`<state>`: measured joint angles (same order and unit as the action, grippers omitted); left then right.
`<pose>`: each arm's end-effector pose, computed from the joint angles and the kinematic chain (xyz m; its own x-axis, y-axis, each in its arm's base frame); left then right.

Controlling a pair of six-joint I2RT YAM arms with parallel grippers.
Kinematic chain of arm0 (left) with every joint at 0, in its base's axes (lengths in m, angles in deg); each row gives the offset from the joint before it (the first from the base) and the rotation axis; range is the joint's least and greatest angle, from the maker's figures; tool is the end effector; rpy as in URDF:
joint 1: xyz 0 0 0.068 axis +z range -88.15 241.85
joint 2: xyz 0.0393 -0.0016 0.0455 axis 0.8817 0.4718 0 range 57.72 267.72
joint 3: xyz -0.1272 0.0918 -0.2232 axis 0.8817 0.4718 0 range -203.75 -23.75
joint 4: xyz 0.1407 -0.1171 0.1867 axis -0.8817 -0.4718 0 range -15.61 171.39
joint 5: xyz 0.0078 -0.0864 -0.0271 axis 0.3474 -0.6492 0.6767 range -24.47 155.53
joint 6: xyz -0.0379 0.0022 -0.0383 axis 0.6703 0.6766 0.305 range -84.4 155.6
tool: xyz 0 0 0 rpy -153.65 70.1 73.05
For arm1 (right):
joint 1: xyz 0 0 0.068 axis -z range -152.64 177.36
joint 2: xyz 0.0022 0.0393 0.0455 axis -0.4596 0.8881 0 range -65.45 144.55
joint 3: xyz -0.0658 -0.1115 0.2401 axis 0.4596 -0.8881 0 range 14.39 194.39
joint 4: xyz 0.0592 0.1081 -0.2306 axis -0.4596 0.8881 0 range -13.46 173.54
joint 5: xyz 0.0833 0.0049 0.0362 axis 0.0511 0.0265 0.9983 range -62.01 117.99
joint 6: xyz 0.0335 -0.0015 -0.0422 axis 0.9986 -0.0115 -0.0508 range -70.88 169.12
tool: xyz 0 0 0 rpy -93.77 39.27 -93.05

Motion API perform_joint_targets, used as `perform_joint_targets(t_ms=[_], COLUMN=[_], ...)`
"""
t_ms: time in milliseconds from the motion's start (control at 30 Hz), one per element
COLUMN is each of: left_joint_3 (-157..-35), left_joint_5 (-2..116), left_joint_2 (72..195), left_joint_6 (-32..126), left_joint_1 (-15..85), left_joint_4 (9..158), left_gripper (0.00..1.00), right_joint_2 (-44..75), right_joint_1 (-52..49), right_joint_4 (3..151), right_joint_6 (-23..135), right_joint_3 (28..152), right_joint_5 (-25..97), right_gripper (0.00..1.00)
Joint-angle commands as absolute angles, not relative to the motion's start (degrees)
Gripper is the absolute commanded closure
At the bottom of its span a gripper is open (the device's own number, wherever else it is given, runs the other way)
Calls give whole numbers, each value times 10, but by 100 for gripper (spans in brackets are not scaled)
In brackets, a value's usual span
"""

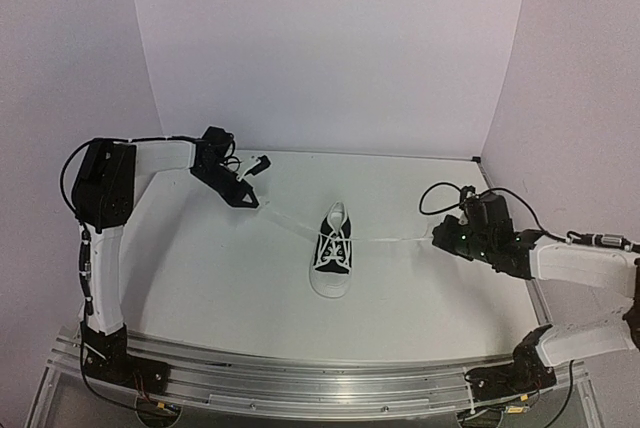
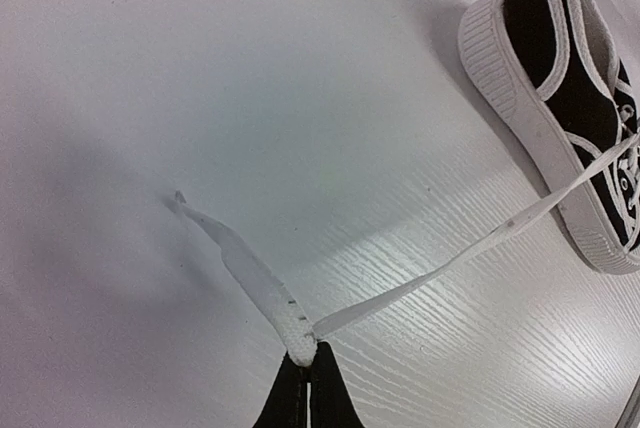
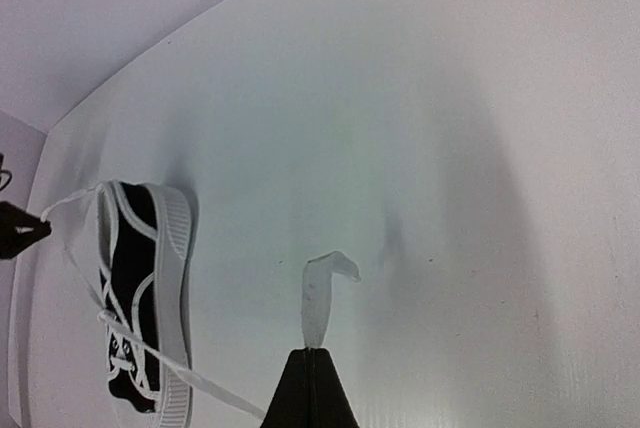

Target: Tie the shoes

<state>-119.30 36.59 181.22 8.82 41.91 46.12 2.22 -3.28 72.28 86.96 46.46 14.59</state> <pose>0.4242 -0.1722 0.1780 -0.5225 0.6089 -0.5969 0.8275 0.5310 -0.1826 0.2165 0.1186 0.2073 -0.5532 0.3659 -0.7484 0.0173 0.9032 0.4289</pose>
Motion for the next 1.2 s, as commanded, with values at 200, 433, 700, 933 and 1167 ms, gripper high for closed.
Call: perform_joint_targets(t_ms=[200,433,700,933,1167], left_joint_3=[-1098,-1083,-1063,-1089,-1103], left_joint_5=[381,392,390,349,256], left_joint_2=[1750,1742,1736,1707,1649], left_joint_6=[108,102,107,124,180], left_joint_1=[437,442,443,433,414], left_joint_4=[501,507,510,441,331], left_gripper=[100,100,100,100,100], right_joint_2=[184,258,287,306,232], right_joint_1=[60,100,110,111,110], right_joint_4=[714,729,757,800,918], right_joint_6=[955,981,967,920,845], right_joint_3=[527,529,542,596,628], right_joint_5=[234,264,266,343,316], right_gripper=[100,100,100,81,43])
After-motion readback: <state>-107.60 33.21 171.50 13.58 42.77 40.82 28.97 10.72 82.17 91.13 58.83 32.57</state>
